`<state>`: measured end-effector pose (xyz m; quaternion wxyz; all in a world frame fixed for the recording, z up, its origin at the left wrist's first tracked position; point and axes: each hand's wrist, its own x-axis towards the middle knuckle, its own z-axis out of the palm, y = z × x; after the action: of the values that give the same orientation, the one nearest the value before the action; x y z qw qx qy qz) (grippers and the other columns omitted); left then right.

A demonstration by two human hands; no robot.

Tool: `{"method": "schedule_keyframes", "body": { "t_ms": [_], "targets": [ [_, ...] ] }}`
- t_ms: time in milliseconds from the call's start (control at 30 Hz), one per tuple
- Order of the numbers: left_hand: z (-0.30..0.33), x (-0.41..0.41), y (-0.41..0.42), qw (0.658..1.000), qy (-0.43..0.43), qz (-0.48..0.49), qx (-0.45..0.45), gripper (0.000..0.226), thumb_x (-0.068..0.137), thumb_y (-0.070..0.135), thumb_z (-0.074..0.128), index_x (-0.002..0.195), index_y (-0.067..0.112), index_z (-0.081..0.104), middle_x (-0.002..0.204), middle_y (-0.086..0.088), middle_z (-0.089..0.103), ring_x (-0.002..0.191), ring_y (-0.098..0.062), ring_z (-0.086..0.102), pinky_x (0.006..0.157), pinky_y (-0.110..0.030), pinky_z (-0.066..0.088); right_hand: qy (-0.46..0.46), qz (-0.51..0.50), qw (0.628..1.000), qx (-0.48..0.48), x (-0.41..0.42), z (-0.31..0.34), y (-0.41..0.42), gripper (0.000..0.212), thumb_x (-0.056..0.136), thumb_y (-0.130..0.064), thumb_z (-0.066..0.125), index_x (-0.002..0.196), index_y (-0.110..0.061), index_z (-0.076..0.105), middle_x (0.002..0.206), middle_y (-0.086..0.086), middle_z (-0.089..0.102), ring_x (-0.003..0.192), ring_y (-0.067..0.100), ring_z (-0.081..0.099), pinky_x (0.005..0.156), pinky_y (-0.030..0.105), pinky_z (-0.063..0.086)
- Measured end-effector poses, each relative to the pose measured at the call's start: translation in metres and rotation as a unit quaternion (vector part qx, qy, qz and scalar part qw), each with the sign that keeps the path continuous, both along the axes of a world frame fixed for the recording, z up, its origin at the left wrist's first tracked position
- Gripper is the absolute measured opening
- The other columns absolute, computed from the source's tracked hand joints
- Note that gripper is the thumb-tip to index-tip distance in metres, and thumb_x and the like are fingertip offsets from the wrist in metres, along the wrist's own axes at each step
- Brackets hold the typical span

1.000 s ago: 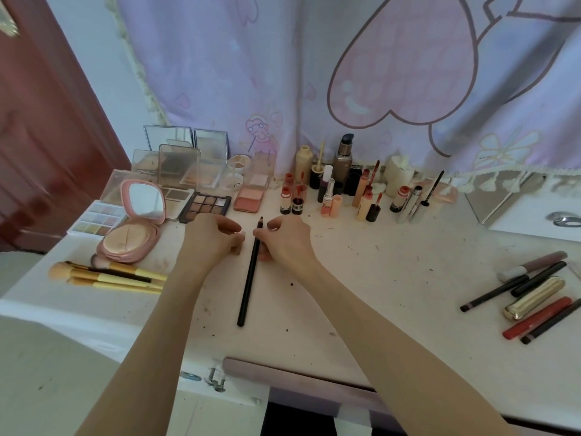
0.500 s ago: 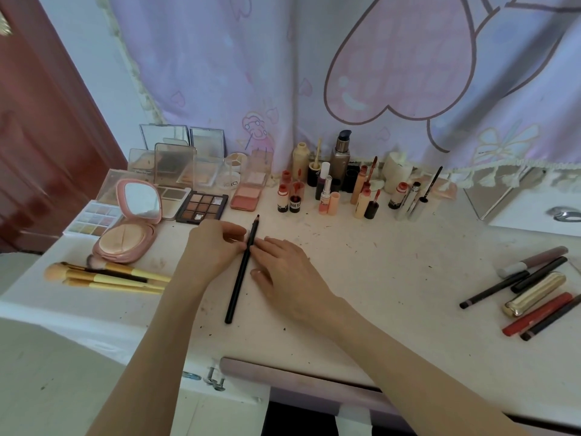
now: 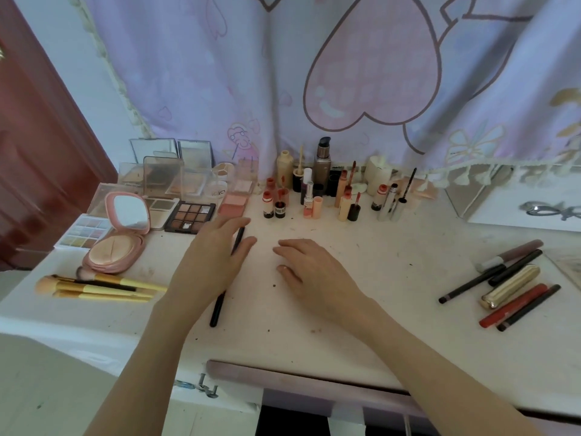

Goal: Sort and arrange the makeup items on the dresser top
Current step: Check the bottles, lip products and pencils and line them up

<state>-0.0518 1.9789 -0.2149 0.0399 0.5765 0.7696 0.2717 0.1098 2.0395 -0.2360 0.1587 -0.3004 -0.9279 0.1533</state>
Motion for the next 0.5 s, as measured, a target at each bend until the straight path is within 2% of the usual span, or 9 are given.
{"method": "schedule_keyframes", "body": {
  "t_ms": [100,167,300,367,500],
  "targets": [
    [0.001,0.032,0.006,0.997,0.038,-0.072,0.014,0.042,0.092,0.031,0.051,0.132,0.018,0.049,0.132,-0.002,0.051,0.122,-0.019,0.043,0.1,-0.03,0.034,0.022,-0.04,0.999,0.018,0.036,0.009,0.005,0.037,0.098,-0.024,0.045,0.133,-0.014,0.05,0.138,0.001,0.05,0.127,0.016,0.042,0.104,0.023,0.028],
    [0.0,0.058,0.012,0.992,0.041,-0.117,0.011,0.043,0.094,0.033,0.047,0.136,0.021,0.044,0.136,0.003,0.047,0.125,-0.015,0.039,0.101,-0.026,0.031,0.027,-0.07,0.997,0.026,0.065,0.013,0.009,0.036,0.098,-0.025,0.045,0.131,-0.016,0.052,0.135,-0.001,0.052,0.124,0.014,0.044,0.1,0.02,0.028],
    [-0.007,0.112,0.024,0.977,0.03,-0.213,-0.002,0.046,0.096,0.035,0.041,0.141,0.024,0.036,0.141,0.007,0.041,0.128,-0.009,0.033,0.101,-0.016,0.023,0.031,-0.138,0.989,0.051,0.126,0.011,0.02,0.025,0.092,-0.017,0.056,0.114,-0.01,0.066,0.115,0.006,0.065,0.107,0.024,0.059,0.088,0.028,0.039],
    [-0.012,0.139,0.032,0.968,0.029,-0.249,-0.008,0.045,0.096,0.034,0.041,0.14,0.023,0.038,0.139,0.005,0.043,0.126,-0.01,0.035,0.101,-0.017,0.025,0.031,-0.169,0.983,0.068,0.157,0.006,0.026,0.018,0.086,-0.011,0.062,0.102,-0.008,0.07,0.102,0.009,0.069,0.093,0.028,0.065,0.079,0.031,0.043],
    [-0.022,0.185,0.045,0.958,0.021,-0.287,-0.017,0.041,0.094,0.035,0.047,0.132,0.02,0.048,0.127,0.001,0.05,0.117,-0.014,0.04,0.098,-0.023,0.033,0.011,-0.219,0.972,0.082,0.209,-0.003,0.033,0.02,0.079,-0.008,0.067,0.098,-0.005,0.071,0.097,0.011,0.07,0.089,0.031,0.066,0.085,0.039,0.047]
  ]
}}
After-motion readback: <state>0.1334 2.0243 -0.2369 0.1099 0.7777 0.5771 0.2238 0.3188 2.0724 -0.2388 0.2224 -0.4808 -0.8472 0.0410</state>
